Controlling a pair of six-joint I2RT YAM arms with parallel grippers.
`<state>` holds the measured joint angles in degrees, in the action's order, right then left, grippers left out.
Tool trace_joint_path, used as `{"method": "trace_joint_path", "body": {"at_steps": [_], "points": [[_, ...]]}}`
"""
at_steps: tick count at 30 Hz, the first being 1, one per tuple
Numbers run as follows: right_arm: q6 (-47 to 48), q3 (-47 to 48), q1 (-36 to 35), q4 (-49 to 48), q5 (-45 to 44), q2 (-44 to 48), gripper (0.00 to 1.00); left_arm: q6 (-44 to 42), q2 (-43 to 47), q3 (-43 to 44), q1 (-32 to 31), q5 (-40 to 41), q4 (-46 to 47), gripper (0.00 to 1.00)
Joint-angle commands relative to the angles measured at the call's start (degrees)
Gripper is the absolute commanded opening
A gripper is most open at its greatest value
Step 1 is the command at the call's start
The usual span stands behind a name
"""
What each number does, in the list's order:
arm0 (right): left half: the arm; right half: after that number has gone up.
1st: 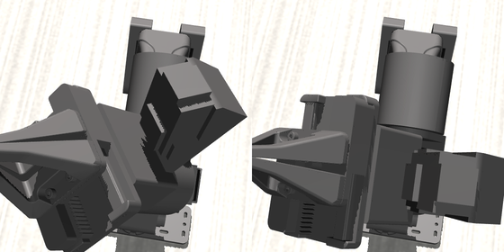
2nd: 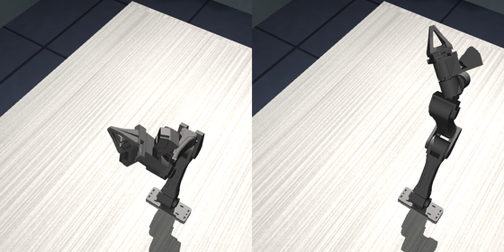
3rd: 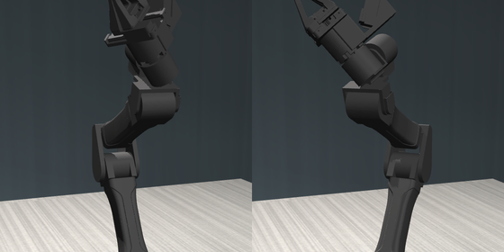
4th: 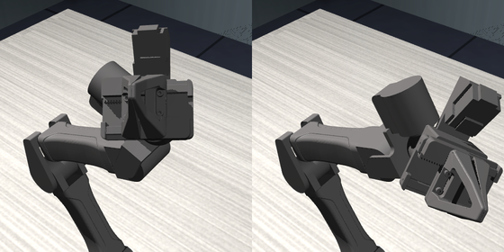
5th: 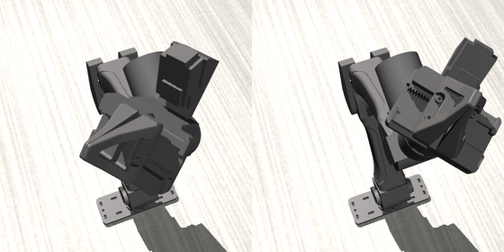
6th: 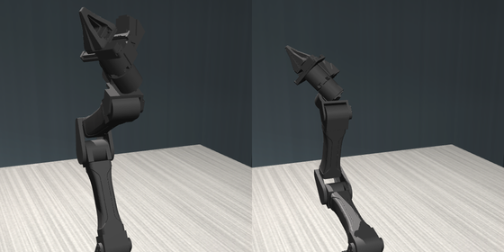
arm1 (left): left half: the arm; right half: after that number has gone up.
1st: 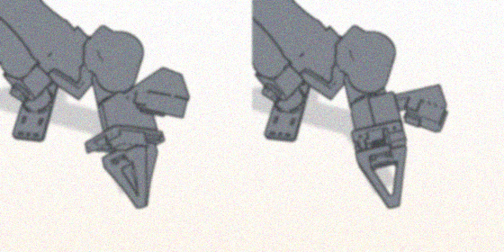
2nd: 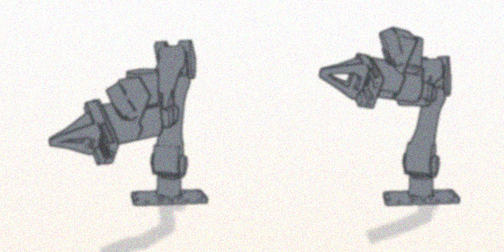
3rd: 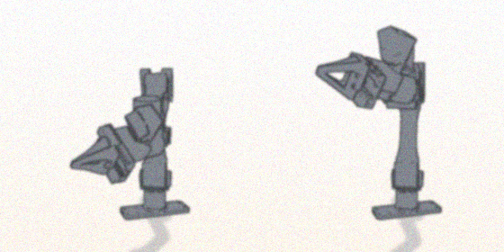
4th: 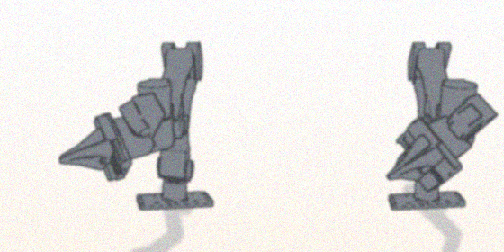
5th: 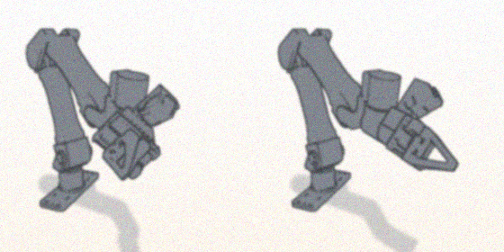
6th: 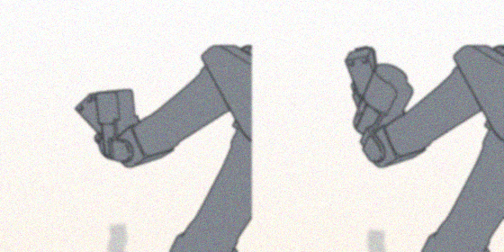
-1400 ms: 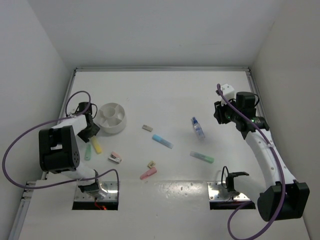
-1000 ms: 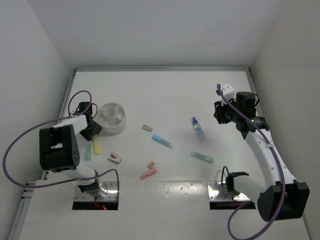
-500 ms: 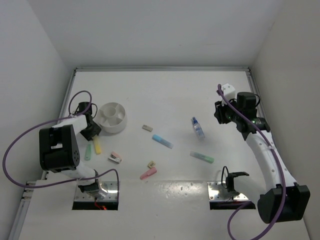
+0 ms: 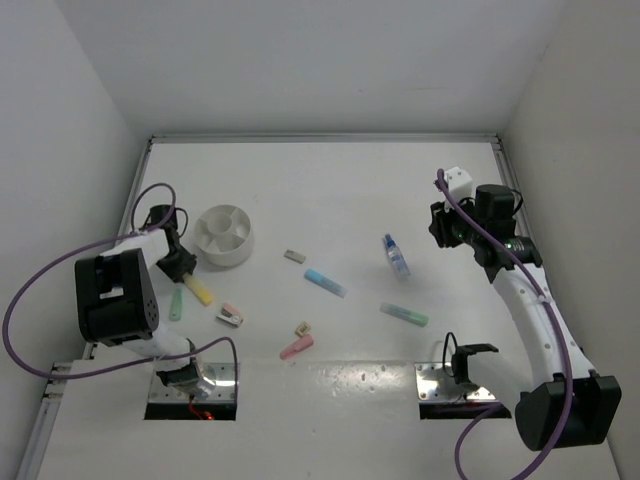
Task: Sort the stationery into containers
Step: Pick up the pen from the center of the board, then place the pen in the storage box.
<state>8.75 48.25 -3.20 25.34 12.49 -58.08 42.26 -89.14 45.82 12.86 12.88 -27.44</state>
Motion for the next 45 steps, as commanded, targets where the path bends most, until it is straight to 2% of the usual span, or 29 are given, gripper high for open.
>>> {"method": "trace_joint_path", "body": {"at_steps": [1,5,7,8,9,11,13,15,18,19,20,22,26,31,40,45], "points": [[-0.9,1.4,-0.2,-2.4,0.8,1.0,0.35,0.0,1.6,1.0,1.6,-0.2,-1.7,0.14],[-0.9,1.4,-0.2,-2.4,1.3,1.0,0.35,-0.6,7.7,3.1,2.3,-1.0,-2.4,0.02],[-0.9,1.4,-0.2,-2.4,1.8,1.0,0.34,-0.6,12.7,4.4,2.3,-1.6,-2.9,0.0],[-0.9,1.4,-0.2,-2.4,1.8,1.0,0.28,-1.2,14.2,6.1,2.3,-1.6,-2.9,0.0],[-0.9,1.4,-0.2,-2.4,1.8,1.0,0.17,-2.1,15.6,7.0,2.3,-1.6,-2.9,0.0],[-0.9,1.4,-0.2,-2.4,3.1,0.3,0.07,-4.2,18.5,9.4,1.8,-2.2,-3.5,0.0],[-0.9,1.4,-0.2,-2.4,3.9,0.3,0.03,-5.4,20.1,13.2,0.2,-2.2,-4.3,0.0],[-0.9,1.4,-0.2,-2.4,4.6,-0.3,0.03,-7.3,22.0,14.9,-0.4,-2.2,-3.2,0.0],[-0.9,1.4,-0.2,-2.4,5.2,-1.5,0.03,-11.6,26.7,13.3,-1.7,-6.2,5.3,0.0],[-0.9,1.4,-0.2,-2.4,5.2,-1.5,0.03,-12.4,29.5,11.8,-2.5,-9.9,8.4,0.0],[-0.9,1.4,-0.2,-2.4,5.2,-2.1,0.03,-12.9,30.9,10.1,-3.0,-10.9,15.6,0.0],[-0.9,1.4,-0.2,-2.4,4.6,-2.7,0.03,-13.6,32.7,5.5,-5.6,-9.6,20.9,0.0],[-0.9,0.9,-0.2,-2.4,4.1,-2.7,0.03,-17.6,28.9,5.1,-9.6,-3.6,24.0,0.0],[-0.4,0.9,-0.2,-2.4,4.1,-2.7,0.03,-18.4,25.2,4.5,-14.7,5.0,27.4,0.0],[-0.4,0.4,-0.2,-2.9,3.6,-2.7,0.03,-21.5,19.7,6.9,-19.1,20.1,28.6,0.0],[0.1,0.4,-0.2,-2.9,3.1,-3.3,0.03,-23.5,19.7,6.4,-19.6,20.6,29.2,0.0]]}}
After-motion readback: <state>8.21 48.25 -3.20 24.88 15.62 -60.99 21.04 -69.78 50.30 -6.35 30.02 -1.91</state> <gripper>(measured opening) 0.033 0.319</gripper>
